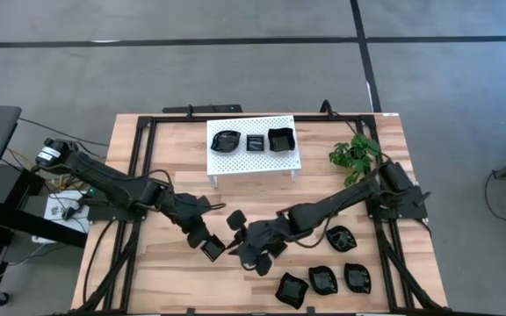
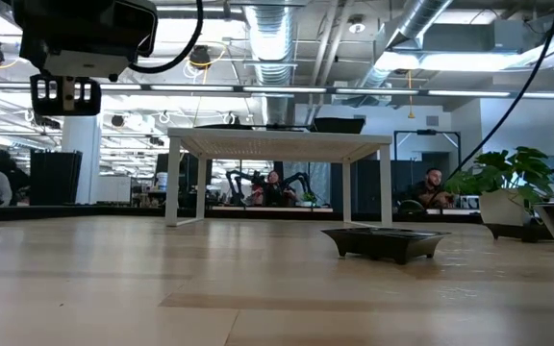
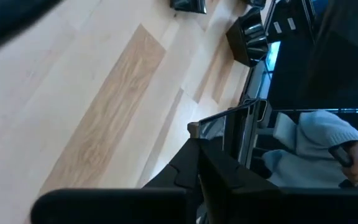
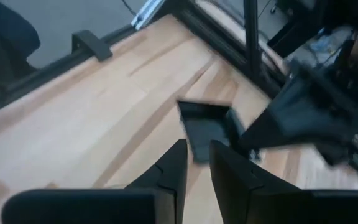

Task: Pick & Place Mini shaped plates
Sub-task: Stack the square plate on top of the square plate on the shelf

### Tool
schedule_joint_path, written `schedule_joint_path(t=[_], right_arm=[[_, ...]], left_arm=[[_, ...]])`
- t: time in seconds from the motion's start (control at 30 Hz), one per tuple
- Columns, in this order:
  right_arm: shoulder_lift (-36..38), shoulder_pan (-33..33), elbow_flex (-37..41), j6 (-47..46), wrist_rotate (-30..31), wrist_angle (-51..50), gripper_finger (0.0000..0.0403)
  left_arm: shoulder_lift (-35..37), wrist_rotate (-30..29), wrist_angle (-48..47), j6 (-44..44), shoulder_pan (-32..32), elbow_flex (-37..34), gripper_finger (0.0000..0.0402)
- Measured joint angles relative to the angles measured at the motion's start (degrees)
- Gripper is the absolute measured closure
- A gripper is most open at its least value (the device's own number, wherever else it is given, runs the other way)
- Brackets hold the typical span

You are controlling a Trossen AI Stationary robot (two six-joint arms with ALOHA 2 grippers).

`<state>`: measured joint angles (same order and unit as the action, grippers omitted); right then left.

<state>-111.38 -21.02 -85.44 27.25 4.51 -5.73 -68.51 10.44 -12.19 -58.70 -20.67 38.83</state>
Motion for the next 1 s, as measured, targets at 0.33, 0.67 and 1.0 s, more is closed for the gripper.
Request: schedule_joint_path(t=[0.33, 0.67, 1.0], right_arm=[[-0.5, -0.3, -2.6, 3.2, -0.5, -0.9, 0.033], [-0.7, -0.3, -2.5, 3.3, -3.2, -1.2, 0.0233], [-5.5, -1.2, -2.3, 13.4, 4.9, 1.6, 0.0234]], left_arm=[[0.0, 0.0, -0.4, 0.2, 0.0, 0.0, 0.0391], [0.0, -0.6, -0.2, -1.3, 0.7, 0.0, 0.0391], [0.0, 1.4, 0.7, -5.0, 3.6, 0.0, 0.0391]])
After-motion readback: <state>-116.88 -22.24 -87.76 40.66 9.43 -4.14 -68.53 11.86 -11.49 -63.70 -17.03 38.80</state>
